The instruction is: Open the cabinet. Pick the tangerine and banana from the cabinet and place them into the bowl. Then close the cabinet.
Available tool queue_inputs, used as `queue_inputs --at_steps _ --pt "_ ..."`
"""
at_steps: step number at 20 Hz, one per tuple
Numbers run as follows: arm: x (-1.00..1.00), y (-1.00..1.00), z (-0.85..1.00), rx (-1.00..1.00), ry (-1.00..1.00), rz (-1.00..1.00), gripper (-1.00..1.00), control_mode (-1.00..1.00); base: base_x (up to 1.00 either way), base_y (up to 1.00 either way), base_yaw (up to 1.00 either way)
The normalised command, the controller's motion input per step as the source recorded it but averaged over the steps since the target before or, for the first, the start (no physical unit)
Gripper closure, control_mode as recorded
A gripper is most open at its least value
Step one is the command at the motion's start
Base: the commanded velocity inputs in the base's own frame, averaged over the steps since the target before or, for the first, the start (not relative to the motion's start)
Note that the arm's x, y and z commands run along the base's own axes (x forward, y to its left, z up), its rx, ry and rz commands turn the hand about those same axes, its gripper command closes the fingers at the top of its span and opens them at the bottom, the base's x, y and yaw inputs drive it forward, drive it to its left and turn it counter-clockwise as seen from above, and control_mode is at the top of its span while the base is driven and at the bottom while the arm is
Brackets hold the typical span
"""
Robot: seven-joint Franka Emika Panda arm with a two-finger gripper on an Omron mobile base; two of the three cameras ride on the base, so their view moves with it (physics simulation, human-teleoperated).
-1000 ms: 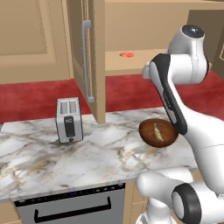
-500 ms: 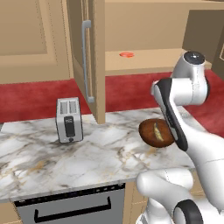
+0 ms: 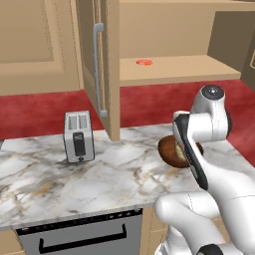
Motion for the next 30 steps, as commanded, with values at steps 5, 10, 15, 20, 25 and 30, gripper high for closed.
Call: queue_inputs --at_steps 5,10,15,20,25,30 --pt "0.12 -0.07 -0.33 0.00 0.09 -0.09 1.00 -1.00 0.00 0.00 0.00" --pt "0.18 -0.09 -0.26 0.00 0.08 -0.08 1.00 -1.00 0.00 0.00 0.00" --pt "0.23 -0.11 -0.17 0.02 0.12 -0.04 1.00 -1.00 0.00 0.00 0.00" --pt "0.23 -0.12 -0.24 0.02 0.13 -0.01 1.00 -1.00 0.00 0.00 0.00" --pt "0.24 -0.08 -0.38 0.01 0.08 0.00 1.00 -1.00 0.00 0.00 0.00" --pt "0.24 -0.02 -0.51 0.00 0.03 0.00 1.00 -1.00 0.00 0.00 0.00"
